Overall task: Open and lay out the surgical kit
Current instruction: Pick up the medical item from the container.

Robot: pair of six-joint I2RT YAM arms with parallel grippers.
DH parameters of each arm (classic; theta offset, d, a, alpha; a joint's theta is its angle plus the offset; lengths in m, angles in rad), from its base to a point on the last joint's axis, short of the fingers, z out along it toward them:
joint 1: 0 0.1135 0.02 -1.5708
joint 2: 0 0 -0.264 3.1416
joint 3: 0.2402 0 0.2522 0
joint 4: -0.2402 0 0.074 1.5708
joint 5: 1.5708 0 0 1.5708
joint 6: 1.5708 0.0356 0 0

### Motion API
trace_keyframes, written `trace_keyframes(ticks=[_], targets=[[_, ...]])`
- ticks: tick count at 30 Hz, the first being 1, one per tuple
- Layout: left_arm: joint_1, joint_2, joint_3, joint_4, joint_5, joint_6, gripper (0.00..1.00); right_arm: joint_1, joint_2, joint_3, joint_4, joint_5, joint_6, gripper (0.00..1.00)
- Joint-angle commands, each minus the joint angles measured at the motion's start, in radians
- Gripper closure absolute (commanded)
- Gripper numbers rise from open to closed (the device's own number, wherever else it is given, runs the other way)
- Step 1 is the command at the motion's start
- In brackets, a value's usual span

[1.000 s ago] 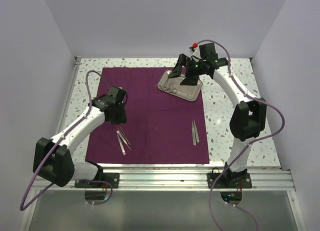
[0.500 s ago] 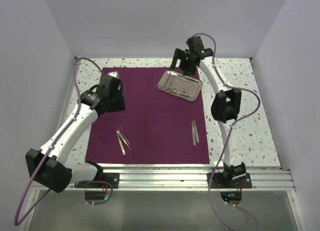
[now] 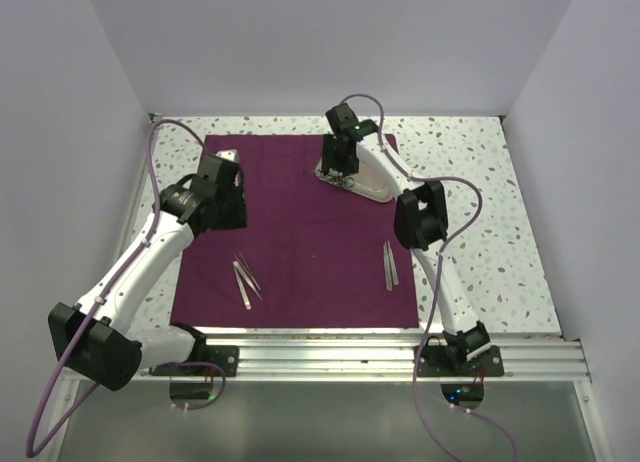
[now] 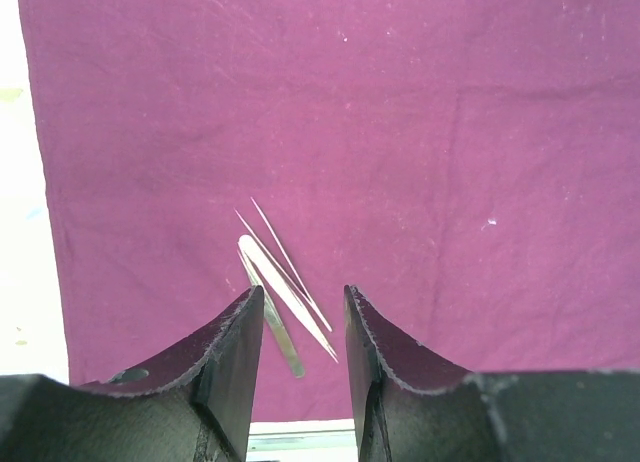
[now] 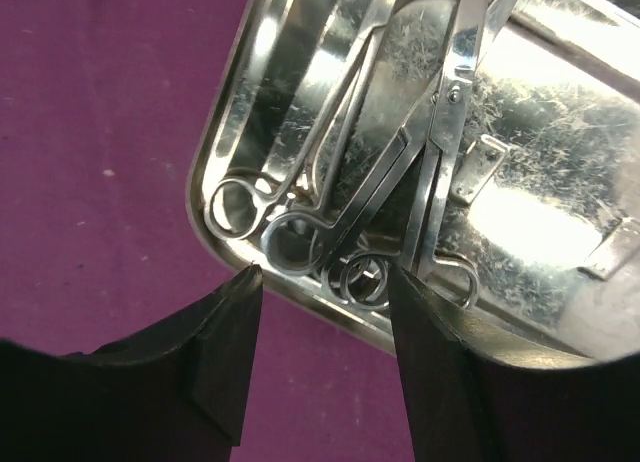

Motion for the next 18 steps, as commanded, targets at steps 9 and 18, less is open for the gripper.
trace_keyframes(ticks=[9, 18], targets=[[0.012, -0.075, -0.035, -0.036, -0.018, 0.097, 0.58, -0.022, 0.078, 0.054, -0.036, 0.163, 0.056, 0.48], [-0.008, -0.078, -0.049, -0.032, -0.019, 0.110, 0.58, -0.013, 0.137, 0.019, -0.109, 0.175, 0.070, 0.93]])
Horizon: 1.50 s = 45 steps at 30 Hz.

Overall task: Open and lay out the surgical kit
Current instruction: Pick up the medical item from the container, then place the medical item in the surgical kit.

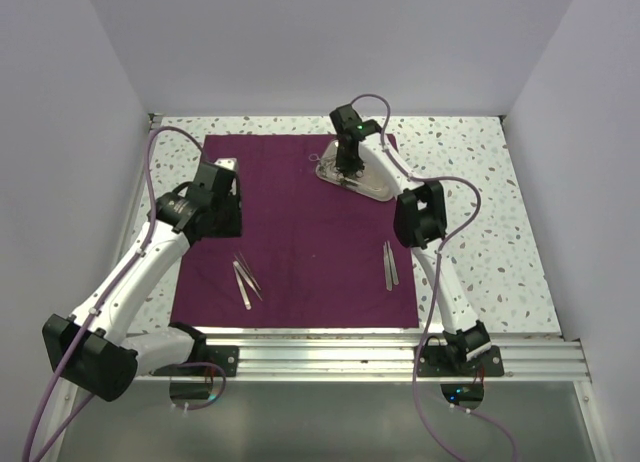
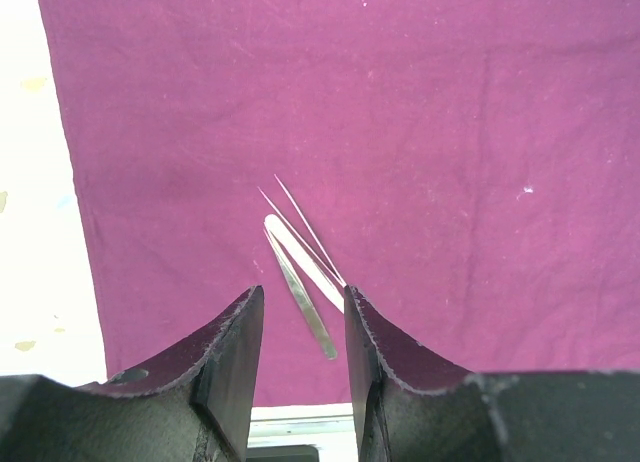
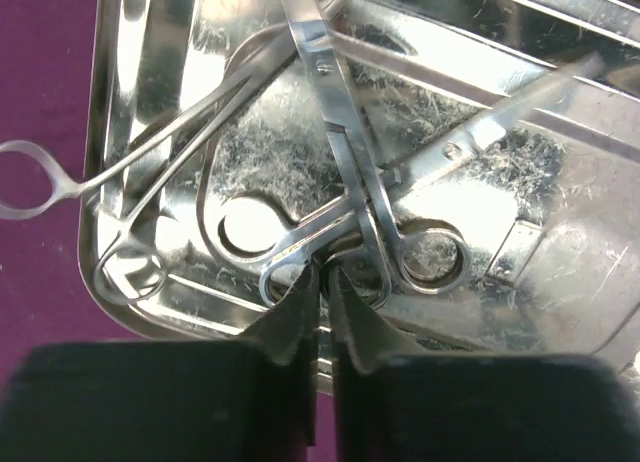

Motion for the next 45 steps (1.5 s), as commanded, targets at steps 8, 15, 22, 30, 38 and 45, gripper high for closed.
trace_keyframes(ticks=[8, 15, 22, 30, 38, 45], targets=[[-0.010, -0.020, 0.003, -0.004, -0.025, 0.036, 0.58, 0.006, 0.072, -0.088, -0.070, 0.006, 0.025, 1.00], [-0.009, -0.020, 0.020, -0.001, -0.030, 0.027, 0.58, 0.003, -0.053, -0.126, -0.054, 0.022, 0.005, 1.00], [-0.007, -0.014, 0.041, 0.019, -0.019, 0.007, 0.58, -0.004, -0.228, -0.178, -0.037, 0.005, -0.012, 1.00], [-0.007, -0.002, 0.049, 0.051, 0.012, -0.028, 0.58, -0.031, -0.359, -0.214, -0.043, -0.012, -0.038, 1.00], [-0.007, 0.026, 0.055, 0.094, 0.012, -0.030, 0.58, -0.048, -0.546, -0.368, -0.020, -0.113, -0.012, 1.00], [-0.007, 0.098, 0.071, 0.164, 0.044, -0.041, 0.53, -0.014, -0.921, -0.956, 0.230, -0.378, 0.114, 1.00]])
